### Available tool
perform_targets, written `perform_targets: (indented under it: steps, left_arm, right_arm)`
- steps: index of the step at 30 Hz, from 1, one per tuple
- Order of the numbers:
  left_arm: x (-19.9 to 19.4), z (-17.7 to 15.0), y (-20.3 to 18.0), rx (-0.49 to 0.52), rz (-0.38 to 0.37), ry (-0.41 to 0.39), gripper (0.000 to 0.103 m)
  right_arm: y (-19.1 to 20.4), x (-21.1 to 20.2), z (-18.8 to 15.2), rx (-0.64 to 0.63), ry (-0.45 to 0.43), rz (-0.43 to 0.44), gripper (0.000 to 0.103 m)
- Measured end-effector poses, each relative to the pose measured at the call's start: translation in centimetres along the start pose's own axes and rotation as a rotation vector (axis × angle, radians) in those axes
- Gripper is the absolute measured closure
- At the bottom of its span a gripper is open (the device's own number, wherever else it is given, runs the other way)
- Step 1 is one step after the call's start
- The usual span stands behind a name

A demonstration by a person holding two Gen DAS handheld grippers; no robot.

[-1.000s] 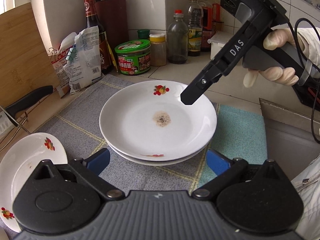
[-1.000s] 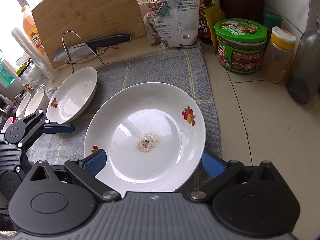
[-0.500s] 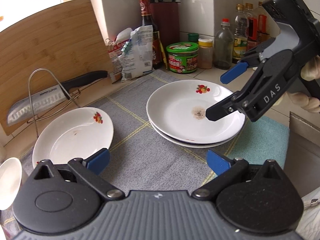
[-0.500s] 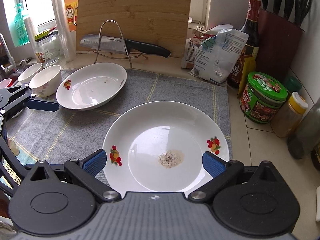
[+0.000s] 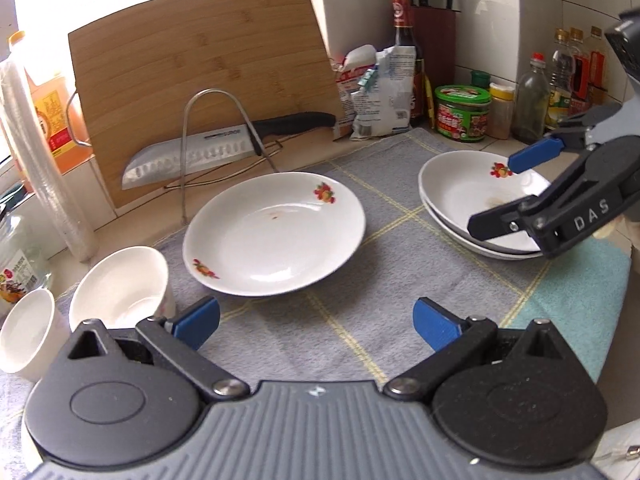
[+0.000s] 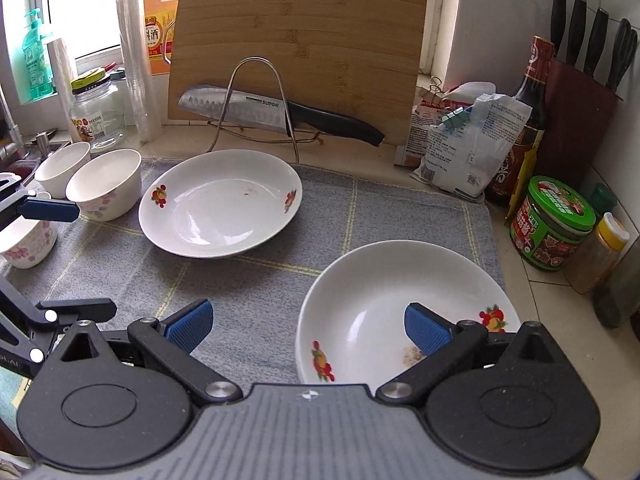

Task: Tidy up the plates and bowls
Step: 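Move the left tool to the rim of the fruit-print plate by the cutting board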

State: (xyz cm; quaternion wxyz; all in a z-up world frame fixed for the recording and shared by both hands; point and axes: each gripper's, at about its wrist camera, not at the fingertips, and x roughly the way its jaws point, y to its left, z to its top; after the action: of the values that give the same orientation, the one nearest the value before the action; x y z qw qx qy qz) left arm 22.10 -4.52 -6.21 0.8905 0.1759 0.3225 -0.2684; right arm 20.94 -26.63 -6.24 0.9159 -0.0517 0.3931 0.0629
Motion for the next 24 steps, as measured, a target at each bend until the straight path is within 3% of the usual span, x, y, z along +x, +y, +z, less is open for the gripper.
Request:
perform_targets:
  steps: [6, 13, 20, 24]
  left_arm:
    - [-0.4, -0.4, 4.2, -0.039, 0.002, -0.012, 0.001]
    - [0.2, -0.7, 5.3, -0.032, -0.006, 0.017, 0.001]
    - [0.8, 0.1, 6.3, -0.076, 0.075, 0.047, 0.001]
    - [0.8, 0.5, 7.0, -0.125, 0.082, 0.027, 0.001]
  right_arm:
    - [4.3, 1.0, 0.5, -0.018, 0.003, -0.025, 0.0]
    - [6.7, 2.2, 0.7, -0.08, 0.017, 0.009, 0.0]
    - [8.0, 4.4, 0.3, -0.185, 0.011, 0.036, 0.0]
    - [8.7, 5.8, -0.2, -0.224, 0.031, 0.076, 0.0]
